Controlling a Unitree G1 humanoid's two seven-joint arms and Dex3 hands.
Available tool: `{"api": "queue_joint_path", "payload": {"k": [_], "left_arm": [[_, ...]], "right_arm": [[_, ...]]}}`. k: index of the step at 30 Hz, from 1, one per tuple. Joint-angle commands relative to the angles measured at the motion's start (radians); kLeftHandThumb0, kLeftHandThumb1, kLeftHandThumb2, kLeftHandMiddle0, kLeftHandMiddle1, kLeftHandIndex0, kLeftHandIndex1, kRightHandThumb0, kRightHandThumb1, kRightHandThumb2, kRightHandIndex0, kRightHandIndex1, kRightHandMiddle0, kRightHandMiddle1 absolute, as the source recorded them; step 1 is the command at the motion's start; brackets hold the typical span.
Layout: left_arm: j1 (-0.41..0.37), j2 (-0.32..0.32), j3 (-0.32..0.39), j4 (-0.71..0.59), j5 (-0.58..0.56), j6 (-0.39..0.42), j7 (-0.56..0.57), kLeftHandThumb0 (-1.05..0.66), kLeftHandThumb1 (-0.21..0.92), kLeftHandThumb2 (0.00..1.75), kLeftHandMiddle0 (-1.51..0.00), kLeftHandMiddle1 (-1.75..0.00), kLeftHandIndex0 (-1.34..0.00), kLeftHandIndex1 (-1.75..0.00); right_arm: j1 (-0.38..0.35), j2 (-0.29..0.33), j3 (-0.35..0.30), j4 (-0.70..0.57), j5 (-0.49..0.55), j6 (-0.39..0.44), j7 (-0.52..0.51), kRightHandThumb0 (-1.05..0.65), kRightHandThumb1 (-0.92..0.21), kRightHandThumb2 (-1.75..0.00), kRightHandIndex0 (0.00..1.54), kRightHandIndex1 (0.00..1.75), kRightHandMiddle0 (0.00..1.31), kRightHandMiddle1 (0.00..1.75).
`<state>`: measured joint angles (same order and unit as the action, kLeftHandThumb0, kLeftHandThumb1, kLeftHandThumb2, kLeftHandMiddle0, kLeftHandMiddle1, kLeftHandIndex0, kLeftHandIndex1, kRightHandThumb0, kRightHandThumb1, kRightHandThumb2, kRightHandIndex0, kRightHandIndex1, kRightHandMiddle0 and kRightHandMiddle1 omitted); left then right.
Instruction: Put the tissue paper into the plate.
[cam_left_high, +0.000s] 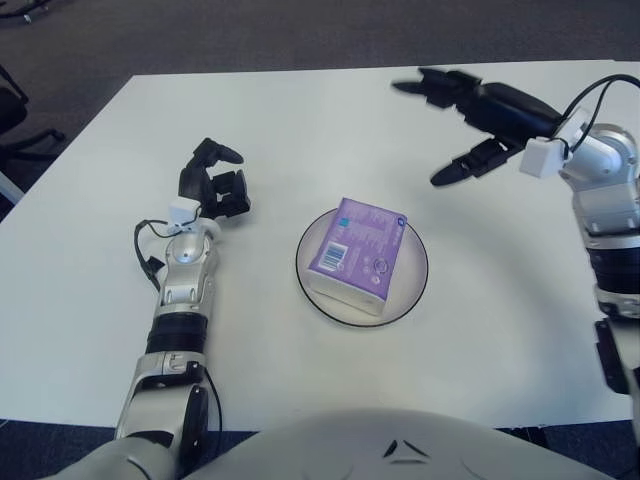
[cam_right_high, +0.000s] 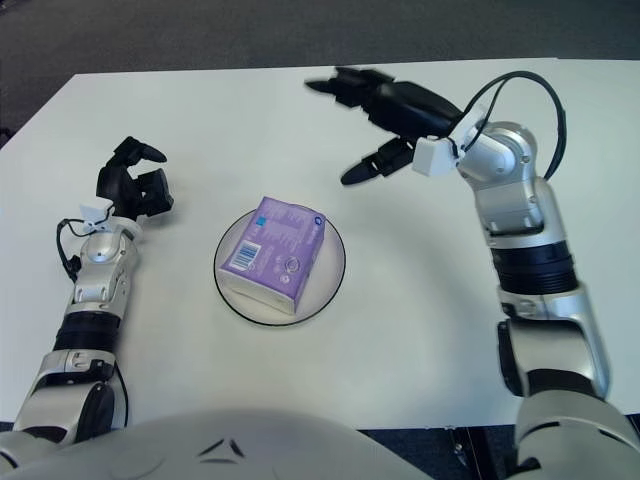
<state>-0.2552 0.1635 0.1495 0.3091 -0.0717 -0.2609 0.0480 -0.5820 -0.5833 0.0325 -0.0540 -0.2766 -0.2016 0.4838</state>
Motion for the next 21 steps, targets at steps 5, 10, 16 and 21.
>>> {"api": "queue_joint_path", "payload": {"k": [5,10,16,21], "left_arm": [[0.169,-0.096,-0.012,0.104,-0.002,-0.049,0.013,-0.45,0.4,1.21,-1.29,-1.75,-0.55,-1.75],[0.16,-0.094,-0.004,0.101,-0.01,-0.072,0.01,-0.45,0.4,1.21,-1.29,-1.75,-0.55,-1.75],[0.161,-0.087,-0.011,0.045,0.0,-0.068,0.014,-0.46,0.39,1.23,-1.29,-1.75,-0.56,-1.75],[0.178,-0.083,-0.03,-0.025,0.023,-0.051,0.02,-0.46,0.38,1.24,-1.29,-1.75,-0.56,-1.75]], "right_arm": [[0.105,0.172,-0.095,-0.042,-0.032,0.263,-0.259,-0.79,-0.92,-0.69,0.28,0.13,0.0,0.62],[0.13,0.212,-0.123,-0.031,0.048,0.298,-0.271,-0.73,-0.92,-0.75,0.31,0.16,0.0,0.64],[0.175,0.259,-0.166,-0.051,0.14,0.376,-0.276,-0.67,-0.92,-0.77,0.31,0.16,0.0,0.64],[0.209,0.307,-0.198,-0.064,0.207,0.414,-0.301,-0.64,-0.92,-0.82,0.29,0.25,0.0,0.74]]}}
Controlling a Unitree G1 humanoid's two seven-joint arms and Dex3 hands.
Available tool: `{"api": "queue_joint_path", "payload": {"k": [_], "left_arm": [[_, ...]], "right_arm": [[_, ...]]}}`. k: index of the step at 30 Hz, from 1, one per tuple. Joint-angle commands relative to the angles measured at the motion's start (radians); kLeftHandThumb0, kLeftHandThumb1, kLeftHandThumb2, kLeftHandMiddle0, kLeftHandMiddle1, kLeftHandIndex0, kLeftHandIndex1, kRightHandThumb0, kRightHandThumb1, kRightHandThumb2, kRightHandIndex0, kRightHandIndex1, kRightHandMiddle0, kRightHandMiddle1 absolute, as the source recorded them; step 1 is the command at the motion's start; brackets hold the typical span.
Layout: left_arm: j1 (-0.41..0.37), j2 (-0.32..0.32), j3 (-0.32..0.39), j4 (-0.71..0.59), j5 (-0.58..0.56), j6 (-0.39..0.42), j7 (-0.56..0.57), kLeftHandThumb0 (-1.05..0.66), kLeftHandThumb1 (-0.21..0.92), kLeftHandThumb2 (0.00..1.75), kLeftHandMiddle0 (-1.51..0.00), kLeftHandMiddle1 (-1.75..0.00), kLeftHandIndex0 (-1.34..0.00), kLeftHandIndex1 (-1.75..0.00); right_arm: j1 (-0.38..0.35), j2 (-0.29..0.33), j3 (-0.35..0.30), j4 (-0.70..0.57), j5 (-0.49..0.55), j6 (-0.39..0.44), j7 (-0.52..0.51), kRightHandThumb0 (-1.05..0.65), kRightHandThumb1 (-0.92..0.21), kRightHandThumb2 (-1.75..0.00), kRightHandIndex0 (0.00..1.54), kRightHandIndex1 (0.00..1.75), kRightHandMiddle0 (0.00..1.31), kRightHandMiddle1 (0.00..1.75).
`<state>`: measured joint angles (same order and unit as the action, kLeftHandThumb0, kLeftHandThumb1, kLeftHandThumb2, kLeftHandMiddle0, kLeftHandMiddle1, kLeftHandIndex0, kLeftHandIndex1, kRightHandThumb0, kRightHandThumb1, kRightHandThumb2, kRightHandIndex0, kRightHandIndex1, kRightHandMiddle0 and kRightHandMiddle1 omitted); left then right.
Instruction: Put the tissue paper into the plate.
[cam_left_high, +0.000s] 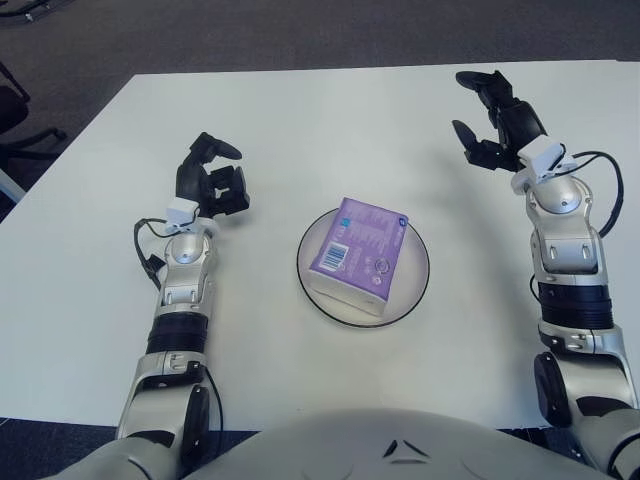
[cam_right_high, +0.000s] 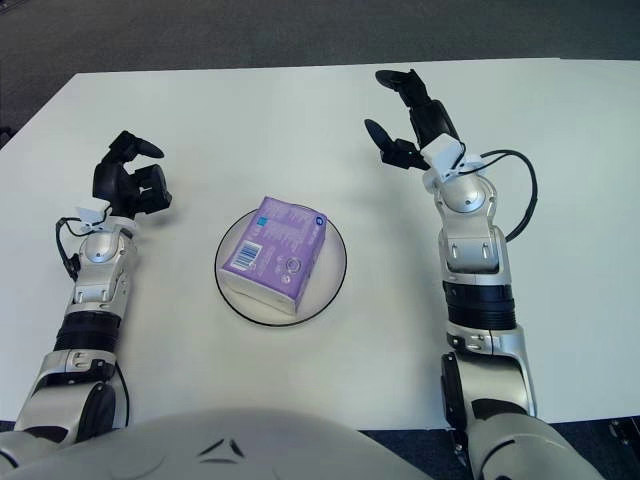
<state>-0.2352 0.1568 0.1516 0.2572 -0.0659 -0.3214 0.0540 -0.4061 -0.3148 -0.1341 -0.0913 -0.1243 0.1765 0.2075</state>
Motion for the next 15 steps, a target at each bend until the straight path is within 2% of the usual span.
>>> {"api": "queue_joint_path", "payload": {"k": [1,3,4,5,7,9,12,15], "left_arm": [[0.161,-0.075,-0.034,0.019,0.018,0.012,0.011,-0.46,0.38,1.24,-1.29,-1.75,-0.56,-1.75],[0.166,-0.071,-0.037,0.005,0.017,0.016,0.003,-0.46,0.38,1.24,-1.29,-1.75,-0.57,-1.75],[0.169,-0.069,-0.039,-0.001,0.017,0.017,0.0,-0.46,0.38,1.24,-1.29,-1.75,-0.57,-1.75],[0.172,-0.067,-0.041,-0.011,0.016,0.021,-0.004,-0.46,0.38,1.24,-1.29,-1.75,-0.57,-1.75],[0.176,-0.064,-0.045,-0.027,0.013,0.026,-0.009,-0.46,0.38,1.24,-1.3,-1.75,-0.57,-1.75],[0.18,-0.061,-0.047,-0.041,0.01,0.032,-0.014,-0.46,0.38,1.24,-1.3,-1.75,-0.57,-1.75],[0.184,-0.06,-0.049,-0.056,0.007,0.041,-0.018,-0.46,0.38,1.24,-1.3,-1.75,-0.57,-1.75],[0.187,-0.06,-0.05,-0.071,0.004,0.05,-0.02,-0.46,0.37,1.25,-1.3,-1.75,-0.57,-1.75]], "right_arm": [[0.037,0.048,-0.038,-0.023,0.066,0.039,-0.033,-0.64,-0.92,-0.83,0.26,0.33,0.0,0.78],[0.043,0.07,-0.049,-0.015,0.087,0.041,-0.051,-0.63,-0.92,-0.84,0.22,0.5,0.0,0.9],[0.045,0.079,-0.055,-0.01,0.097,0.042,-0.059,-0.63,-0.92,-0.85,0.21,0.62,0.0,1.03],[0.048,0.092,-0.064,-0.005,0.111,0.041,-0.069,-0.62,-0.92,-0.86,0.2,0.67,0.0,1.08],[0.052,0.11,-0.075,0.002,0.133,0.041,-0.083,-0.61,-0.92,-0.87,0.19,0.86,0.0,1.36],[0.056,0.126,-0.086,0.007,0.154,0.043,-0.095,-0.48,-0.92,-0.7,0.22,0.95,0.09,1.55],[0.062,0.141,-0.094,0.007,0.174,0.046,-0.109,-0.4,-0.92,-0.59,0.28,1.04,0.16,1.68],[0.084,0.16,-0.1,-0.004,0.193,0.042,-0.125,-0.37,-0.92,-0.55,0.31,1.09,0.18,1.73]]}}
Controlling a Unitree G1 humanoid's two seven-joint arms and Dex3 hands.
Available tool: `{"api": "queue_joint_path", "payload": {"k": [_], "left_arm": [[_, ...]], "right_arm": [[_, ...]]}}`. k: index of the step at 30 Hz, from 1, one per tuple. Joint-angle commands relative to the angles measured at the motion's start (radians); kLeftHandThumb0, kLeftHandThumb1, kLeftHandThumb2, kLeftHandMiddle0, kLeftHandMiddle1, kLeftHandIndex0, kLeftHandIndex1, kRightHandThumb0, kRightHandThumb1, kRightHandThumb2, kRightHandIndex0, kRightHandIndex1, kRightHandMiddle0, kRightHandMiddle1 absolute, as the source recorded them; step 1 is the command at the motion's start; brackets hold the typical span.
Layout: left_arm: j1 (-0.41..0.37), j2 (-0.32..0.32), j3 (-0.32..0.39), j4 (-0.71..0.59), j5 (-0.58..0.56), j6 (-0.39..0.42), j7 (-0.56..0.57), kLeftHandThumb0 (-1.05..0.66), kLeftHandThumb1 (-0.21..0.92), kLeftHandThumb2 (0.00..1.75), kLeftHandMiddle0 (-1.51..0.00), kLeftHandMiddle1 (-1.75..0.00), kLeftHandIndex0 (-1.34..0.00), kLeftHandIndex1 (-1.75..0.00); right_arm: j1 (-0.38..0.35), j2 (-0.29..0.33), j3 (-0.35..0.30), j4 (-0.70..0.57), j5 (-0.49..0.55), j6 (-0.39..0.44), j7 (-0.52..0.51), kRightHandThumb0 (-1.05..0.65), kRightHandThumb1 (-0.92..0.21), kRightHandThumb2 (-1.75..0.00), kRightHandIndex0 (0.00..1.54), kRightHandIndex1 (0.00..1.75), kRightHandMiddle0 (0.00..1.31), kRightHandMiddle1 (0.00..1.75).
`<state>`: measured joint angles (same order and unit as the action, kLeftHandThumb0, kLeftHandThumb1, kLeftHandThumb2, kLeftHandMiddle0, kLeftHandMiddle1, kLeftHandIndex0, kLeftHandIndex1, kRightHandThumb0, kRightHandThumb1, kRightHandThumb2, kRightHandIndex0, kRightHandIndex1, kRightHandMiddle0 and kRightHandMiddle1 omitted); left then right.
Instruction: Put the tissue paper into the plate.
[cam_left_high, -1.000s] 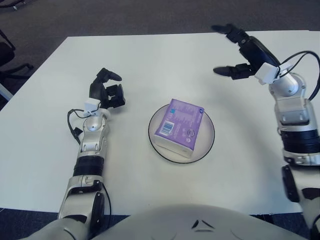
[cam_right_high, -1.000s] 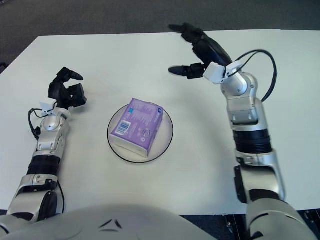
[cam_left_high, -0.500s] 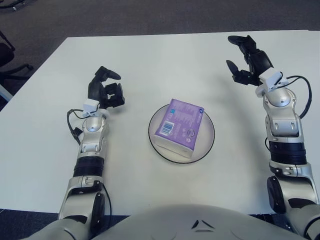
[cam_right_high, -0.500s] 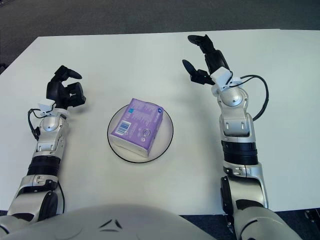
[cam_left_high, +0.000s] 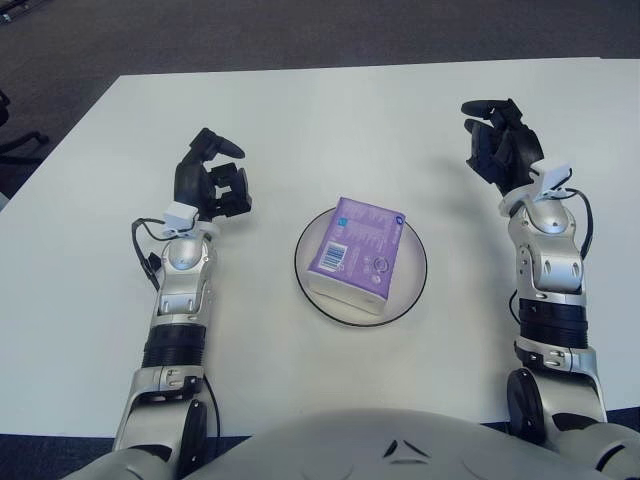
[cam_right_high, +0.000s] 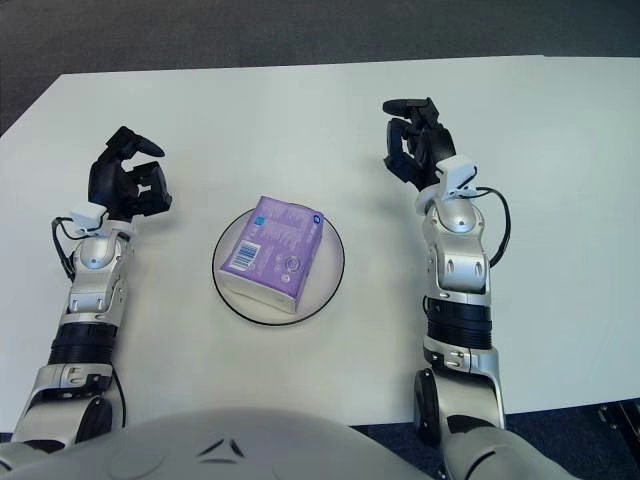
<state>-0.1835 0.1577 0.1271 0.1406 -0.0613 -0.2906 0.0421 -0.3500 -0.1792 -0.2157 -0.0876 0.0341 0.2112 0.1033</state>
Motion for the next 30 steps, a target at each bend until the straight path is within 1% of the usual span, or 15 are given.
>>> {"api": "queue_joint_path", "payload": {"k": [1,7,13,16,18,21,30], "left_arm": [[0.135,-0.06,-0.026,0.042,-0.001,0.022,-0.009,-0.47,0.37,1.25,-1.31,-1.75,-0.57,-1.75],[0.137,-0.056,-0.032,0.023,-0.001,0.025,-0.021,-0.47,0.36,1.26,-1.31,-1.75,-0.58,-1.75],[0.129,-0.056,-0.034,0.013,-0.004,0.045,-0.025,-0.47,0.37,1.26,-1.32,-1.75,-0.58,-1.75],[0.125,-0.055,-0.036,0.007,-0.003,0.058,-0.024,-0.46,0.37,1.25,-1.31,-1.75,-0.57,-1.75],[0.122,-0.056,-0.038,0.003,-0.001,0.064,-0.021,-0.46,0.38,1.24,-1.3,-1.75,-0.57,-1.75],[0.12,-0.056,-0.04,-0.002,0.001,0.071,-0.018,-0.46,0.38,1.24,-1.3,-1.75,-0.56,-1.75],[0.123,-0.055,-0.049,-0.013,-0.007,0.068,-0.029,-0.46,0.39,1.23,-1.3,-1.75,-0.56,-1.75]], "right_arm": [[0.034,0.03,-0.019,-0.011,0.039,0.006,-0.027,-0.36,-0.92,-0.54,0.33,1.11,0.19,1.73],[0.086,0.059,-0.014,-0.019,0.043,-0.029,-0.065,-0.35,-0.92,-0.52,0.36,1.2,0.2,1.74],[0.148,0.086,-0.008,0.044,0.034,-0.12,-0.088,-0.35,-0.92,-0.52,0.4,1.26,0.2,1.75],[0.181,0.1,-0.003,0.053,0.031,-0.141,-0.104,-0.36,-0.88,-0.57,0.42,1.3,0.22,1.75],[0.195,0.106,0.002,0.053,0.029,-0.144,-0.114,-0.36,-0.83,-0.65,0.44,1.34,0.26,1.75],[0.205,0.11,0.011,0.055,0.027,-0.144,-0.125,-0.37,-0.79,-0.71,0.47,1.38,0.28,1.75],[0.242,0.136,0.046,0.037,0.035,-0.1,-0.165,-0.38,-0.74,-0.77,0.51,1.46,0.31,1.75]]}}
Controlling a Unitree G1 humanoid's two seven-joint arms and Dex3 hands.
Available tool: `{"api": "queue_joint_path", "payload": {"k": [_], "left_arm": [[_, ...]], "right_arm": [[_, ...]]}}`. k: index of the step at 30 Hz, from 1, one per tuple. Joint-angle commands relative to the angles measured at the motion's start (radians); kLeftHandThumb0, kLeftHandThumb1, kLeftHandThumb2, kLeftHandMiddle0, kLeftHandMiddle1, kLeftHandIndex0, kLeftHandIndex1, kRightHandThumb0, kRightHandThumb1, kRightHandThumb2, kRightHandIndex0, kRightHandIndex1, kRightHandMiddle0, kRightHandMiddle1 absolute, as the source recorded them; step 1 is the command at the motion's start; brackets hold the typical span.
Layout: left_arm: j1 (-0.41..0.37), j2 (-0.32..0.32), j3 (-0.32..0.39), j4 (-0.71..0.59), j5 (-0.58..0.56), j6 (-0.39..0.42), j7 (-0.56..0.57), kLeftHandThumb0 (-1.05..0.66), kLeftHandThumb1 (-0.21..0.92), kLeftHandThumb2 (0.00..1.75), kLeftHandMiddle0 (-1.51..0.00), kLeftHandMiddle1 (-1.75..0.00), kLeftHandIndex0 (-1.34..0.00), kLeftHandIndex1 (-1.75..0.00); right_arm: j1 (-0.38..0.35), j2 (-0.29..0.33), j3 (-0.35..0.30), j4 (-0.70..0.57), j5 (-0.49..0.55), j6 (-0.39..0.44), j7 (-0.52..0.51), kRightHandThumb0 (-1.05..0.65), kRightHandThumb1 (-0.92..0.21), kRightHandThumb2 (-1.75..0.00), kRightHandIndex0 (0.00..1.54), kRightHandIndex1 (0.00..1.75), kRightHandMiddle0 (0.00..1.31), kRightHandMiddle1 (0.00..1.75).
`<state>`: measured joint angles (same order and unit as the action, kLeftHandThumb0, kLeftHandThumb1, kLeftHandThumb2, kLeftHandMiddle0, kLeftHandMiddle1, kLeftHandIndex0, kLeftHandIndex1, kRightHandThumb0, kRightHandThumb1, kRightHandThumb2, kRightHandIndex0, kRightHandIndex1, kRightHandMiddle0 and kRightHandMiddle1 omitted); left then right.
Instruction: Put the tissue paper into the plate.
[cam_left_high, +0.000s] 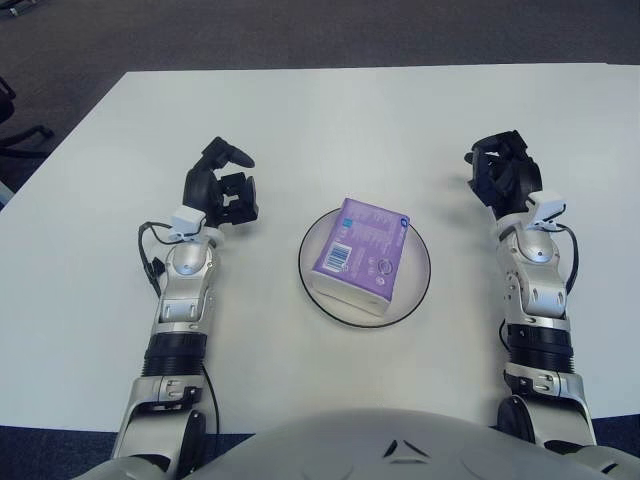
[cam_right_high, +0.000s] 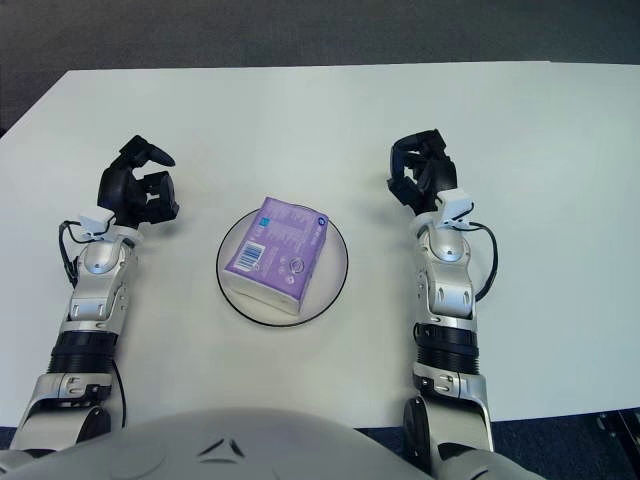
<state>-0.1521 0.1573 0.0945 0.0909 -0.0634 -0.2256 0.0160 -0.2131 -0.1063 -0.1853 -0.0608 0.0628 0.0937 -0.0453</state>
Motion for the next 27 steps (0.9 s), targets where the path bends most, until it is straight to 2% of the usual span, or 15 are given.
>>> {"api": "queue_joint_path", "payload": {"k": [1,5,7,11,18,27], "left_arm": [[0.092,-0.055,-0.016,0.037,-0.006,0.002,-0.004,-0.46,0.4,1.22,-1.3,-1.75,-0.55,-1.75],[0.094,-0.056,-0.017,0.038,-0.01,0.002,-0.005,-0.45,0.41,1.21,-1.29,-1.75,-0.54,-1.75],[0.097,-0.058,-0.018,0.035,-0.012,0.004,-0.004,-0.45,0.41,1.2,-1.29,-1.75,-0.54,-1.75],[0.1,-0.059,-0.019,0.039,-0.016,-0.001,-0.005,-0.45,0.41,1.2,-1.29,-1.75,-0.54,-1.75],[0.103,-0.065,-0.02,0.049,-0.02,-0.012,-0.006,-0.45,0.41,1.2,-1.29,-1.75,-0.54,-1.75],[0.108,-0.075,-0.018,0.063,-0.029,-0.002,-0.009,-0.45,0.41,1.2,-1.29,-1.75,-0.54,-1.75]], "right_arm": [[0.112,0.066,0.023,0.006,0.006,0.024,-0.019,-0.38,-0.73,-0.78,0.51,1.47,0.31,1.75],[0.128,0.065,0.039,0.002,0.019,0.051,-0.017,-0.38,-0.71,-0.81,0.54,1.54,0.32,1.75],[0.134,0.062,0.043,0.002,0.029,0.064,-0.011,-0.38,-0.69,-0.84,0.57,1.63,0.34,1.75],[0.132,0.055,0.04,0.041,0.05,0.065,0.011,-0.39,-0.65,-0.89,0.67,1.72,0.37,1.75],[0.126,0.029,0.049,0.086,0.055,0.067,0.047,-0.41,-0.55,-1.02,0.88,1.74,0.44,1.75],[0.142,-0.002,0.088,0.075,0.009,0.115,0.054,-0.44,-0.46,-1.14,1.02,1.75,0.5,1.75]]}}
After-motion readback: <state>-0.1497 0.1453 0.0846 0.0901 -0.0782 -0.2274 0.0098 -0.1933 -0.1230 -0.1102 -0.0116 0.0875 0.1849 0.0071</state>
